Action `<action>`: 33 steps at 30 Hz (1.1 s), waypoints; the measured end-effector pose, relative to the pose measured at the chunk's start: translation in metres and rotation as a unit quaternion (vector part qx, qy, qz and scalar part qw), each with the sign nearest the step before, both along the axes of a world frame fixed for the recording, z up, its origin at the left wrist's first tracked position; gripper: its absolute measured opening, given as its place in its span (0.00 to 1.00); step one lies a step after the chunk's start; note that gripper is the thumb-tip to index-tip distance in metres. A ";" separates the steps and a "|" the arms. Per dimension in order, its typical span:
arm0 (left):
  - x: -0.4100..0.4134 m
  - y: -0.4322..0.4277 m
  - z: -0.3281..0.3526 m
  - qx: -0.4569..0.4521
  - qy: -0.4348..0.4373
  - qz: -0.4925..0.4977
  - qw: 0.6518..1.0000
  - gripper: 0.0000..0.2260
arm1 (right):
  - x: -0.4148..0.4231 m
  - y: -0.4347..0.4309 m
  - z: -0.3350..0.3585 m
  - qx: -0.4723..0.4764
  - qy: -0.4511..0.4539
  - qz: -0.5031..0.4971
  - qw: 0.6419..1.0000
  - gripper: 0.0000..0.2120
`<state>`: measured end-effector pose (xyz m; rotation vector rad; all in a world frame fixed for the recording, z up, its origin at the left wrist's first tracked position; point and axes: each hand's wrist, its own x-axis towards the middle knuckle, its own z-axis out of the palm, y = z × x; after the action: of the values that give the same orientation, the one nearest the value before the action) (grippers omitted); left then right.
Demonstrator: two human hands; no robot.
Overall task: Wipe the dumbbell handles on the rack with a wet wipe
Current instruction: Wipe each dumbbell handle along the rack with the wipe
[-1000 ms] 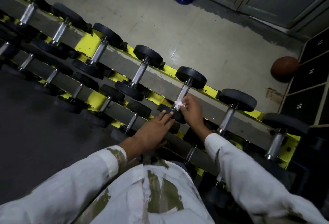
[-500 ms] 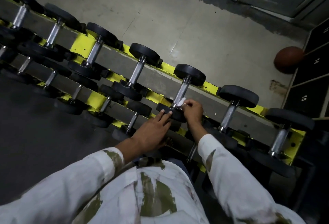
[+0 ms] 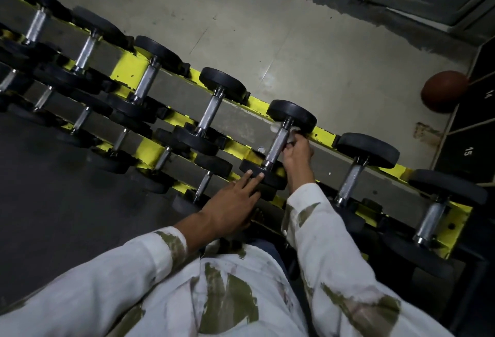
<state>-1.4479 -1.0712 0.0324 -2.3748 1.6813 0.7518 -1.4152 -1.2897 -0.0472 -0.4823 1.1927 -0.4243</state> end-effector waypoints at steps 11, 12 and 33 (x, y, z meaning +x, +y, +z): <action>-0.003 0.005 -0.013 -0.038 0.014 0.017 0.999 0.31 | -0.071 0.030 0.015 -0.557 0.168 0.470 0.664 0.05; -0.003 0.005 -0.013 -0.039 0.015 0.018 0.999 0.31 | -0.065 0.024 0.018 -0.591 0.167 0.495 0.615 0.06; -0.005 0.009 -0.013 -0.055 0.029 0.046 0.997 0.29 | 0.030 0.030 0.051 -0.579 0.138 0.799 0.081 0.05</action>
<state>-1.4532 -1.0624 0.0196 -2.5446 1.6860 0.7679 -1.3852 -1.2594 0.0041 -2.9187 -0.4336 0.9903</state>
